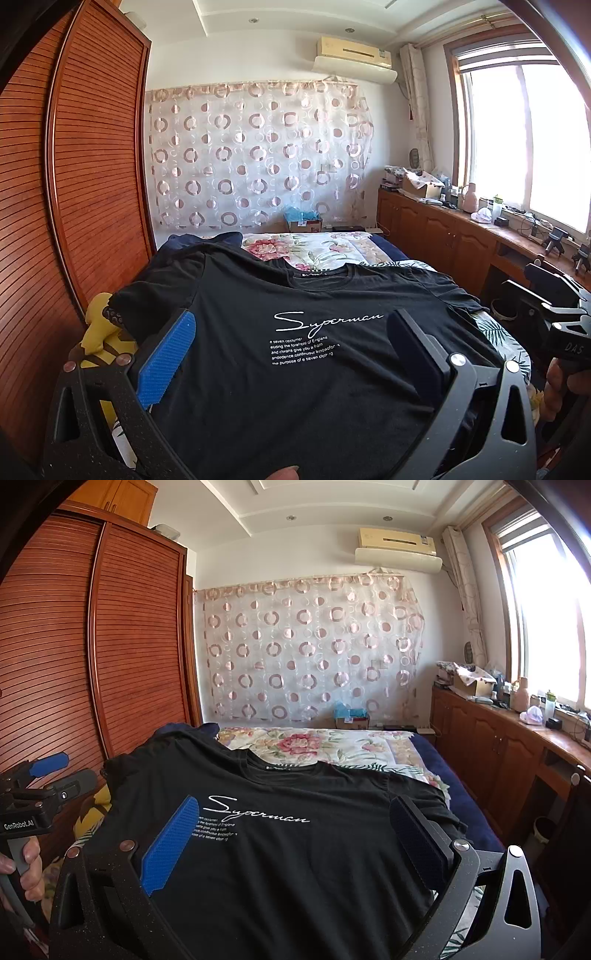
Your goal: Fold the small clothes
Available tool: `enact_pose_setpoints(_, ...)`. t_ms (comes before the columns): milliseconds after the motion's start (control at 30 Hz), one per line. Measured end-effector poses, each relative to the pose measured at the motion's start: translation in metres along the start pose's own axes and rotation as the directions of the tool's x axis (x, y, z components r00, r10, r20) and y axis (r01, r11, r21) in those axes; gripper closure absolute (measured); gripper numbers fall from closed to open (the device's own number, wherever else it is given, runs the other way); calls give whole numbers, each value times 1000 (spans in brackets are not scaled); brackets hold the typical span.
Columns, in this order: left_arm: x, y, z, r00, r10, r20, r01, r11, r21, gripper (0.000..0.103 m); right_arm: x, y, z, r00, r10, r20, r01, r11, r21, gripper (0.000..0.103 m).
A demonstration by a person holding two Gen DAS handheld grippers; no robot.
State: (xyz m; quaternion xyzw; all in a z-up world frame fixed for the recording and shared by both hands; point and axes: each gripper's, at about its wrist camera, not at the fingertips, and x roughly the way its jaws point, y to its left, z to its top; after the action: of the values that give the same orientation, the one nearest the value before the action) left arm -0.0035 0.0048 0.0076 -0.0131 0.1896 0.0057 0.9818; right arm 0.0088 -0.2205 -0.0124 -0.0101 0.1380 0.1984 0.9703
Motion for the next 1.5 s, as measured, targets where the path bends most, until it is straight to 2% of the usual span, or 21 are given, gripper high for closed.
enact_pose_setpoints(1500, -8, -6, 8, 1000, 7, 21, -8, 1000, 20, 0, 2, 1, -1, 1000, 3, -5, -3, 1000, 4, 0)
